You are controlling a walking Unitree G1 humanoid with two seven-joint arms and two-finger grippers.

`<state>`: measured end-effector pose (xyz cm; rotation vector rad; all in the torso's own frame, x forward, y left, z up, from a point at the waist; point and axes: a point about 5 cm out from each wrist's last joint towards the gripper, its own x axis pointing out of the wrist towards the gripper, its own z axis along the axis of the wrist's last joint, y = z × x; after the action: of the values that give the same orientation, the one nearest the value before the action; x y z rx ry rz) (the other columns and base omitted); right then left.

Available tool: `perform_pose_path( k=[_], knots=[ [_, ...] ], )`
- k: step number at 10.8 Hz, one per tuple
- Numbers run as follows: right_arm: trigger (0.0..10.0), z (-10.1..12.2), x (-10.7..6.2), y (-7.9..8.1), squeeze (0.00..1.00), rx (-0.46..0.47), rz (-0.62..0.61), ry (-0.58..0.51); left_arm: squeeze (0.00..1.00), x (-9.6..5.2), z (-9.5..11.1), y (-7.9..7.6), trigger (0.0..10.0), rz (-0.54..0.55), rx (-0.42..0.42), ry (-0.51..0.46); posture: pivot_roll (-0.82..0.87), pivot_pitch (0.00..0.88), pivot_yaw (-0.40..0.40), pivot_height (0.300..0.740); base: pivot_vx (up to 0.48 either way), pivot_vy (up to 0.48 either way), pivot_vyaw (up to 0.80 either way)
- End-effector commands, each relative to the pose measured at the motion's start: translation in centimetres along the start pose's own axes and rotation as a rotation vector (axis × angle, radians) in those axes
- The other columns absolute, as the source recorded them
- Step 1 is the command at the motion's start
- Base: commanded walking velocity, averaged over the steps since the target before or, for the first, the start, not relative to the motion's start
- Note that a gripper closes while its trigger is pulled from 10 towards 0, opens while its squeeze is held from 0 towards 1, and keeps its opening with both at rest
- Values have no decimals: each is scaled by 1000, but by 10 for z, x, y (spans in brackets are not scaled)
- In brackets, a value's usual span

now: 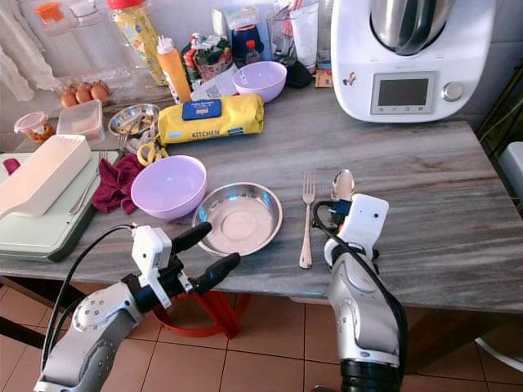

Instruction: Setting the table

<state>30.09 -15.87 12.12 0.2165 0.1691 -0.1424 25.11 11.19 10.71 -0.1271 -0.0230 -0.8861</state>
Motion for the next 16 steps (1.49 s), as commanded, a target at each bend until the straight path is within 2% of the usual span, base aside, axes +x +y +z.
perform_pose_path(
  k=[1, 2, 3, 5, 8, 9, 11, 12, 13, 16],
  knots=[
    [10000, -9, 1, 4, 0, 5, 16, 43, 0, -3, -2, 2, 10000, 5, 12, 19, -126, 101, 148, 740, 0, 0, 0],
    [10000, -13, 0, 5, 0, 1, 30, 61, 0, -3, -2, 2, 10000, 6, 14, 19, -126, 101, 148, 740, 0, 0, 0],
    [10000, -16, -1, 5, 478, -3, 32, 75, 0, -2, -1, 2, 10000, 6, 15, 19, -127, 102, 150, 740, 0, 0, 0],
    [10000, -19, -2, 4, 663, -5, 35, 86, 0, -3, -2, 2, 10000, 5, 15, 21, -126, 103, 151, 740, 0, 0, 0],
    [10000, -19, -1, 0, 655, -12, 22, 84, 0, -3, -6, 3, 10000, 6, 15, 27, -124, 101, 152, 740, 0, 0, 0],
    [10000, -18, -1, -1, 1000, -11, 13, 77, 0, -3, -7, 4, 10000, 7, 15, 29, -125, 101, 153, 740, 0, 0, 0],
    [10000, -16, 0, -3, 1000, -16, 9, 67, 0, -2, -4, 2, 10000, 4, 19, 24, -127, 100, 154, 740, 0, 0, 0],
    [10000, -8, -1, -2, 1000, -57, 23, 26, 0, 0, -1, 1, 10000, 1, 23, 17, -128, 100, 152, 740, 0, 0, 0],
    [10000, 8, -3, 8, 1000, -118, 68, -61, 0, 2, 4, -1, 10000, 0, 27, 7, -130, 98, 149, 740, 0, 0, 0],
    [10000, 25, -8, 15, 1000, -177, 84, -181, 0, 4, 9, -3, 10000, -1, 31, 0, -133, 96, 148, 740, 0, 0, 0]
  ],
)
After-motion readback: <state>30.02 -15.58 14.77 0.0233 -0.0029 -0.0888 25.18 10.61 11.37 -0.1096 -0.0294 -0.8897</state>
